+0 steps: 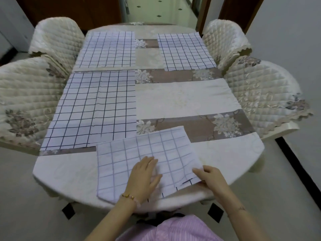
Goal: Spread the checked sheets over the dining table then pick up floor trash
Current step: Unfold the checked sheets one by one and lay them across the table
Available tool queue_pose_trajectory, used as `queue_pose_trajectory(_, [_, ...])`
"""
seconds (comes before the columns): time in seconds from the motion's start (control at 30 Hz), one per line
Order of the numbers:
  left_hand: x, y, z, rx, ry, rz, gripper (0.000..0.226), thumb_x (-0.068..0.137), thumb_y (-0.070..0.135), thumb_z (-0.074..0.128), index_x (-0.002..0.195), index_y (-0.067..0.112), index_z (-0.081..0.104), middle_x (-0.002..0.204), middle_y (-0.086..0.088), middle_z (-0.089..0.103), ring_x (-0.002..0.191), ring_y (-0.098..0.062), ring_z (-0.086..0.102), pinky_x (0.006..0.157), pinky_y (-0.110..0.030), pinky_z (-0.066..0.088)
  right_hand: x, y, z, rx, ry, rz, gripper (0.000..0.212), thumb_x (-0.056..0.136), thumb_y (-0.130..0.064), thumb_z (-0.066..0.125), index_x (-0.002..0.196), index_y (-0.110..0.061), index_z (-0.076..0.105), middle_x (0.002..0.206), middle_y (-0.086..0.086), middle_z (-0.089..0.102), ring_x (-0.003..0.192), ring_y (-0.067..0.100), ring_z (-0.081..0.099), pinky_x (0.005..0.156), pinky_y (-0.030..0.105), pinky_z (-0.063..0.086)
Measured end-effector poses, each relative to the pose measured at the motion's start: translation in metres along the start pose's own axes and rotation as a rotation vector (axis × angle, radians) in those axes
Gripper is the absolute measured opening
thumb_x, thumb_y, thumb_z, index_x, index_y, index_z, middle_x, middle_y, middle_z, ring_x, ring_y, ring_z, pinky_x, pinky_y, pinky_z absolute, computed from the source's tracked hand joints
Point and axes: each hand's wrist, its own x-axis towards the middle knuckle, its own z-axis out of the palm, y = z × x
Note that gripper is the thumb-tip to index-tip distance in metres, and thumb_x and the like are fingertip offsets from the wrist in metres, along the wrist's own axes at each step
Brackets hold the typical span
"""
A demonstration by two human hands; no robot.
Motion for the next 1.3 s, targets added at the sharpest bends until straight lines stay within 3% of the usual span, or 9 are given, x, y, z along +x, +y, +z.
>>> queue_pose_trajectory(0.1, [0.009,0.046,-0.011,-0.219,-0.115,0.086,0.076,0.078,0.069,0.039,0.138,0.024,0.041,0.144,0.009,0.041,0.134,-0.009,0.037,0.108,-0.017,0.022,-0.007,-0.01,0.006,0.066,-0.026,-0.017,0.016,0.085,-0.017,0.066,0.082,-0.002,0.071,0.07,0.006,0.071,0.063,0.01,0.066,0.056,0.022,0.052])
queue_pose_trajectory(0.17, [0.016,0.065,-0.012,-0.293,-0.106,0.094,0.067,0.079,0.062,0.049,0.135,0.026,0.042,0.138,0.012,0.045,0.126,-0.006,0.043,0.098,-0.012,0.027,-0.01,-0.015,0.009,0.066,-0.068,-0.035,0.018,0.084,-0.023,0.066,0.091,-0.007,0.073,0.084,0.015,0.074,0.075,0.017,0.067,0.066,0.03,0.052])
queue_pose_trajectory(0.33, [0.028,0.063,-0.013,-0.478,-0.084,-0.089,0.02,0.09,0.041,0.051,0.092,0.022,0.058,0.097,0.009,0.066,0.092,-0.008,0.06,0.082,-0.032,0.051,-0.013,-0.019,0.005,0.024,-0.12,-0.055,0.018,0.083,-0.023,0.067,0.096,-0.012,0.073,0.097,0.014,0.073,0.082,0.017,0.067,0.067,0.031,0.05])
queue_pose_trajectory(0.5, [0.04,0.025,-0.04,-0.677,0.122,-0.279,0.017,0.092,0.025,0.055,0.085,0.009,0.057,0.075,0.0,0.062,0.066,-0.014,0.053,0.061,-0.027,0.043,-0.008,-0.006,-0.018,0.131,-0.051,0.001,0.023,0.084,-0.018,0.067,0.098,0.001,0.069,0.104,0.024,0.069,0.087,0.022,0.065,0.08,0.036,0.052])
queue_pose_trajectory(0.63, [0.056,-0.023,-0.064,-0.843,0.274,-0.471,0.009,0.09,0.014,0.057,0.088,0.006,0.058,0.072,-0.002,0.054,0.069,-0.015,0.046,0.058,-0.019,0.041,0.002,-0.002,-0.039,0.348,0.072,0.068,0.011,0.087,-0.012,0.062,0.095,-0.007,0.068,0.085,0.005,0.074,0.079,0.018,0.067,0.058,0.021,0.057])
queue_pose_trajectory(0.83, [0.076,-0.073,-0.098,-0.798,0.311,-0.566,0.011,0.09,0.018,0.059,0.097,0.01,0.057,0.071,0.002,0.053,0.062,-0.011,0.046,0.046,-0.011,0.039,0.042,-0.013,-0.061,0.433,0.199,0.056,0.021,0.089,-0.014,0.061,0.104,0.0,0.064,0.09,0.01,0.072,0.075,0.022,0.07,0.062,0.03,0.06])
queue_pose_trajectory(0.97, [0.087,-0.096,-0.111,-0.746,0.276,-0.592,0.013,0.091,0.019,0.056,0.096,0.008,0.059,0.067,-0.002,0.05,0.061,-0.016,0.043,0.056,-0.02,0.036,0.069,-0.035,-0.074,0.219,0.276,-0.011,0.029,0.088,-0.021,0.063,0.107,0.001,0.063,0.094,0.012,0.069,0.079,0.025,0.065,0.066,0.026,0.058])
queue_pose_trajectory(1.1, [0.092,-0.12,-0.109,-0.708,0.232,-0.648,0.016,0.09,0.022,0.058,0.095,0.007,0.061,0.075,-0.008,0.054,0.074,-0.022,0.046,0.061,-0.024,0.036,0.089,-0.055,-0.079,0.018,0.286,-0.071,0.025,0.086,-0.024,0.066,0.103,-0.006,0.065,0.108,0.017,0.068,0.098,0.031,0.063,0.091,0.041,0.052])
queue_pose_trajectory(1.3, [0.077,-0.128,-0.088,-0.676,0.187,-0.76,0.029,0.091,0.026,0.056,0.109,0.003,0.06,0.1,-0.011,0.057,0.092,-0.023,0.049,0.079,-0.03,0.038,0.086,-0.06,-0.069,-0.013,0.229,-0.041,0.016,0.092,-0.023,0.057,0.087,-0.01,0.064,0.08,0.003,0.065,0.068,0.015,0.06,0.044,0.013,0.047])
